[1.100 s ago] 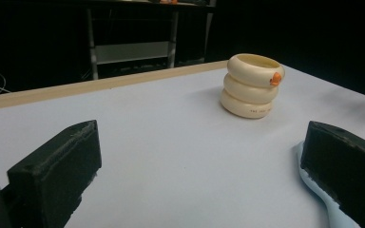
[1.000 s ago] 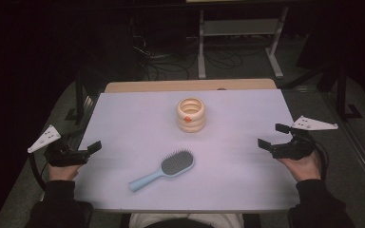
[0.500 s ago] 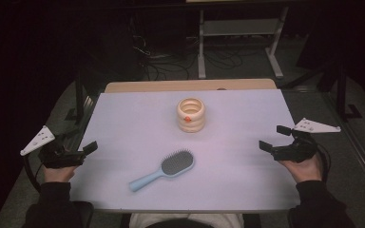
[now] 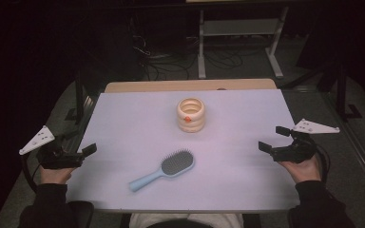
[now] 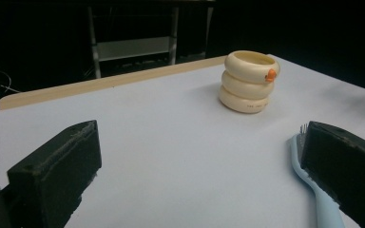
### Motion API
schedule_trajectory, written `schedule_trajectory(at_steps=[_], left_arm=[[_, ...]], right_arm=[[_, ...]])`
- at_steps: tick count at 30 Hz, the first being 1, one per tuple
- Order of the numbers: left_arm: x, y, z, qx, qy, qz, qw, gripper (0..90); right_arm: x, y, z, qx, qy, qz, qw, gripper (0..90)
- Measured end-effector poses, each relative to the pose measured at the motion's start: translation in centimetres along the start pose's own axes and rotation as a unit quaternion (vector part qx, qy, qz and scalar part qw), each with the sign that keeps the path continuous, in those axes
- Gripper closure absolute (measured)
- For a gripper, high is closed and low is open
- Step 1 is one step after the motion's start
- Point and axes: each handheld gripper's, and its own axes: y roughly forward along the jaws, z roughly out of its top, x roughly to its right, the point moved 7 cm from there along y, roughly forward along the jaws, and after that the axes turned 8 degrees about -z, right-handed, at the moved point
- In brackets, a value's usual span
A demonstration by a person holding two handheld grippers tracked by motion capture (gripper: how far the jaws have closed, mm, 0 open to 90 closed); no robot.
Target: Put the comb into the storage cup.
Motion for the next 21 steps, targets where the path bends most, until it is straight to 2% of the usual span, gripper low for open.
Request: schedule_trajectory(at_steps=[6,11,21], left_arm=[[1.0,0.9,0.8,-0.009,0.011,-0.016,0.9998,0.0],[1.9,2.4,1.7,-0.032,0.03,-0.032,0.9985,0.0],[2.8,4.0,2.1,-0.058,0.041,-0.049,0.9963,0.0]], right_arm=[[0.0,0.0,0.0,0.0,0.0,0.002,1.0,0.0],[-0.1,0.0,0.0,-0.002,-0.001,0.004,1.0,0.0],[-0.1,0.0,-0.1,-0.003,-0.001,0.005,1.0,0.0]])
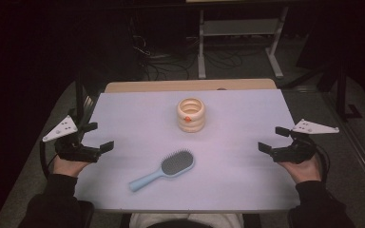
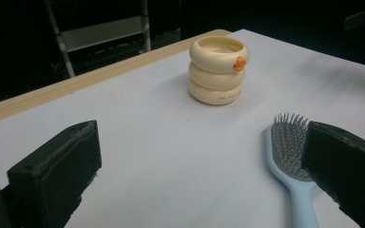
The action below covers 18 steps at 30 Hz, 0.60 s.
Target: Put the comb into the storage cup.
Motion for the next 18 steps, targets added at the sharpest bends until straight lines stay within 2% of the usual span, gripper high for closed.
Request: schedule_trajectory(at_steps=[11,18], left_arm=[[0.8,1.6,-0.2,-0.028,0.007,-0.016,0.9994,0.0],[1.4,2.8,-0.2,-0.044,0.008,-0.035,0.9984,0.0]], right_arm=[[-0.1,0.1,-0.1,-0.004,-0.001,0.003,1.0,0.0],[-0.2,0.2,-0.2,-0.007,-0.003,0.008,0.9999,0.0]])
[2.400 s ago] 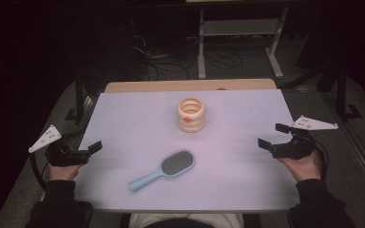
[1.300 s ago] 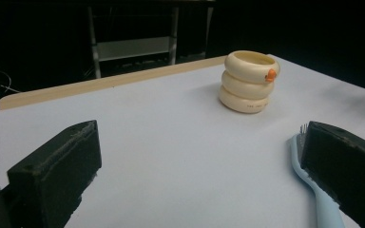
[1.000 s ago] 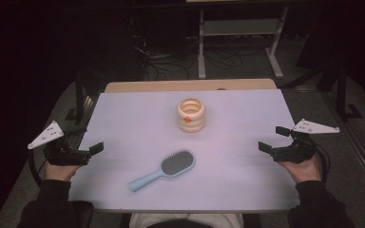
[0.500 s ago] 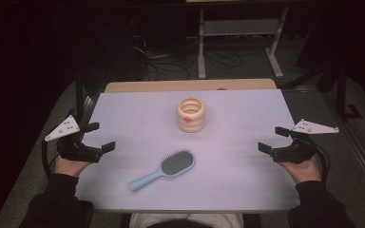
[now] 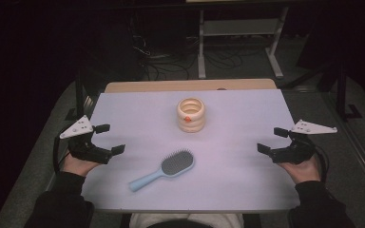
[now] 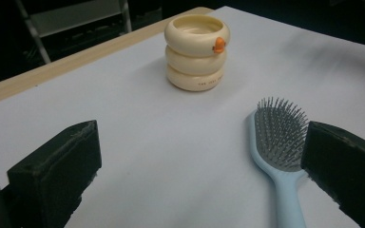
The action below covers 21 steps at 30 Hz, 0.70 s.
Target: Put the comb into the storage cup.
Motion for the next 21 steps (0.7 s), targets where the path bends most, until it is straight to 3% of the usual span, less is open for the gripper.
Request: schedule_trajectory(at_steps=[21], left_arm=[[1.5,3.6,-0.6,-0.053,0.006,-0.042,0.9977,0.0]], right_arm=[[-0.2,0.2,-0.3,-0.011,0.001,0.009,0.9999,0.0]])
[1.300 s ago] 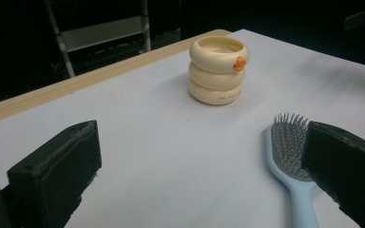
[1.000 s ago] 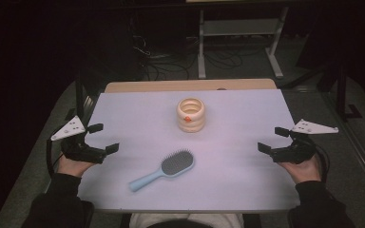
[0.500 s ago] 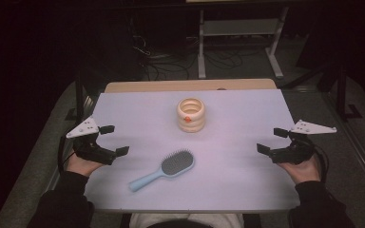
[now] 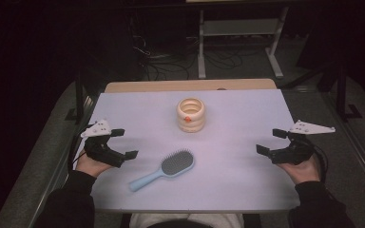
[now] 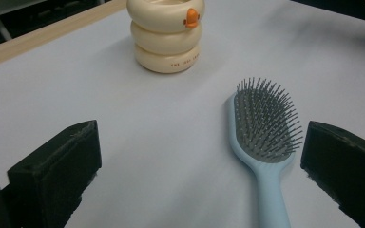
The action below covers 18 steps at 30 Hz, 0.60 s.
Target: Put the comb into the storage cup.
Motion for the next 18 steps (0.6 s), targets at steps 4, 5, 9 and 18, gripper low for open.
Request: schedule_trajectory(at_steps=[4,5,9,18], left_arm=[[0.1,0.5,0.0,-0.007,0.001,-0.006,1.0,0.0],[0.2,0.7,-0.1,-0.011,0.001,-0.007,0.9999,0.0],[0.5,1.5,-0.3,-0.018,0.002,-0.015,0.9997,0.0],[1.0,3.0,-0.4,-0.043,0.01,-0.031,0.9985,0.0]], right_arm=[[0.0,0.0,0.0,-0.001,-0.001,0.001,1.0,0.0],[0.0,0.0,0.0,-0.002,-0.001,0.001,1.0,0.0],[0.0,0.1,0.0,-0.002,-0.002,0.002,1.0,0.0],[-0.1,0.2,-0.2,-0.006,0.0,0.005,1.0,0.0]])
